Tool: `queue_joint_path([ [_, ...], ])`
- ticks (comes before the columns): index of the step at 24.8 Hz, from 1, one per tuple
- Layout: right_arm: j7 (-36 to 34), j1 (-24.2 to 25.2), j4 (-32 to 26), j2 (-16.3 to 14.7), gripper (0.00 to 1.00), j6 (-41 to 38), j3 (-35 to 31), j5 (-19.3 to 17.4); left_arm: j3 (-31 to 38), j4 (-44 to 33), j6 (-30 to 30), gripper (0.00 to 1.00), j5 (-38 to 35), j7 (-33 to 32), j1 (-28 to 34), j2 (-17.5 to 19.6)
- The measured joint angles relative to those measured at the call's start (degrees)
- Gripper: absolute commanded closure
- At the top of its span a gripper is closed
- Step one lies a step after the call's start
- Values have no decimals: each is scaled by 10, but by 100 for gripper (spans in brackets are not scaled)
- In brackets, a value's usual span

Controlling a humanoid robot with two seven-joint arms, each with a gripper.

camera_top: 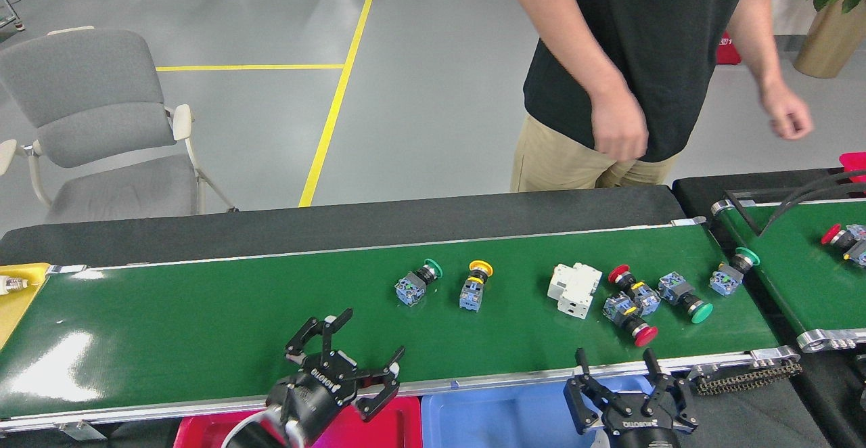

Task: Pick switch part from conveyor to tray
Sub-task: 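Close both grippers on push-button switches on the belt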

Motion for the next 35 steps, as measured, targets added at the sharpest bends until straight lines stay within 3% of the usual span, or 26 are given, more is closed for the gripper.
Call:
queue_joint_path([
  [3, 25, -6, 16, -4, 0, 17, -1, 0, 3, 43, 0, 0, 1, -2, -35, 0],
  [8, 42, -54, 67, -18, 0, 21, 8, 2, 4, 93, -11, 0, 2, -3, -55, 0],
  [17, 58, -140, 142, -15, 0, 24, 47, 2, 10, 152, -16, 4, 4, -5, -98, -5],
  [19, 60, -162, 164, -9, 1, 25, 57, 2, 27, 178, -16, 14, 5, -5, -107, -21],
  [21, 62, -183, 192, 10, 4, 26, 60, 1, 60, 209, -15, 36, 8, -4, -116, -40],
  [22, 63, -192, 204, 20, 10, 26, 61, 2, 74, 219, -14, 64, 10, -4, -121, -45],
  [23, 63, -199, 215, 25, 15, 26, 63, 2, 82, 223, -16, 79, 11, -4, -125, -45],
  [25, 64, -204, 227, 26, 33, 27, 70, 2, 90, 227, -30, 92, 22, -3, -126, -44],
  [29, 64, -204, 229, 26, 68, 27, 77, 3, 89, 213, -60, 97, 60, -1, -111, -42],
  [33, 65, -203, 228, 24, 84, 29, 78, 2, 88, 108, -143, 97, 64, 0, -56, -35],
  [35, 66, -203, 226, 24, 88, 28, 79, 2, 89, 28, -195, 95, 66, 0, -8, -3],
])
